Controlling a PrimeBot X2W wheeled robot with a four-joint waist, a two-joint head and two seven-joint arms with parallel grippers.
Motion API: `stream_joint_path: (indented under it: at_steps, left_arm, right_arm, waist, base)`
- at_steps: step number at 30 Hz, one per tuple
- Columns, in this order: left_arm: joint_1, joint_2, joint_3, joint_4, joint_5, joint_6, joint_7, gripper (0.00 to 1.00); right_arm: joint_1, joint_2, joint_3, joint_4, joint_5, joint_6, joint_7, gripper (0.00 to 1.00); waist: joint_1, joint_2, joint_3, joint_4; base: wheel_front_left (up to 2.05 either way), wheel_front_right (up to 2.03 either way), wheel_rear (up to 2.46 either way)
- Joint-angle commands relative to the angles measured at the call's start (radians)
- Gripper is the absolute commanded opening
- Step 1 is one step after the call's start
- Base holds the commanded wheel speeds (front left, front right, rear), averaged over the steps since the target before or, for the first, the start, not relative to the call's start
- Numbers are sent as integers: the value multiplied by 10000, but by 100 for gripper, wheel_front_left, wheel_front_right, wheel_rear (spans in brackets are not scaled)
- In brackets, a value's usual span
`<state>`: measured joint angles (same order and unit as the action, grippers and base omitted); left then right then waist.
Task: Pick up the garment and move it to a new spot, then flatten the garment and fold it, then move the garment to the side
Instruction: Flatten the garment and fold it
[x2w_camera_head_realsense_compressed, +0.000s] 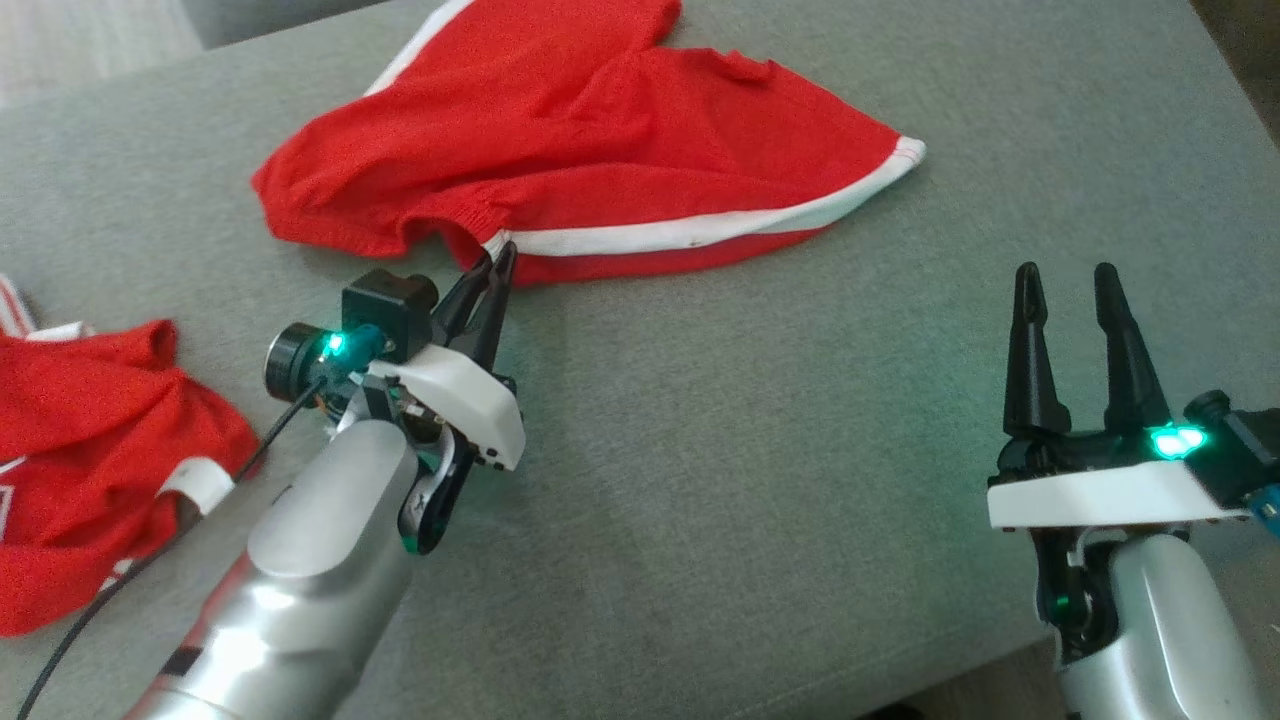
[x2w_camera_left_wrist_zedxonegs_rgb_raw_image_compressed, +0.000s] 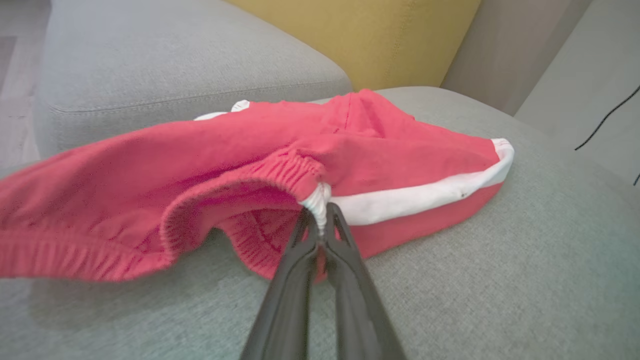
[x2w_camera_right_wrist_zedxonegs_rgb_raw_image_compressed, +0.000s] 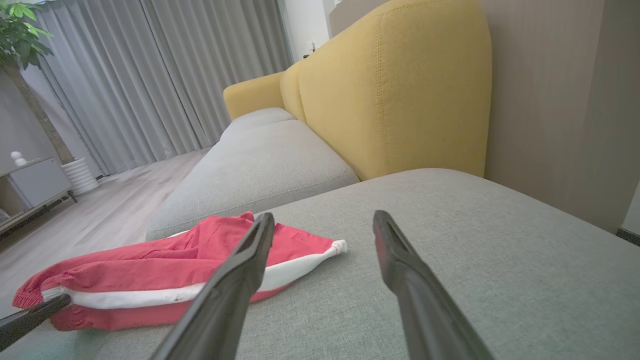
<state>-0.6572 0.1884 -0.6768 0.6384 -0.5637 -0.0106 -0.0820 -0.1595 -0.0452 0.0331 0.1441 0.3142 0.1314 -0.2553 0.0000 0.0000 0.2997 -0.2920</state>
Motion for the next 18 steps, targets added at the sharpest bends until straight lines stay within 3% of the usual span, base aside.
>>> stream_joint_path:
  at_steps: [1,9,18]
  left_arm:
    - [-222,230,272,-375,32,-54,-133,0]
    - [424,466,-42,-1327,125,-39,-130,0]
    - [1183,973,-298,-2777,245,303,234,0]
  right_arm:
    - [-262,-51,184,-240,-101,-7,-65,100]
    - [-273,-51,48,136,-540,-7,-65,100]
    - [-478,-51,-148,983,-973,-7,-61,100]
  waist:
    - [0,0,-119,147]
    - [0,0,-612,908]
    - [0,0,-891,1572]
  base:
    - [0,0,0]
    - [0,0,0]
    - [0,0,0]
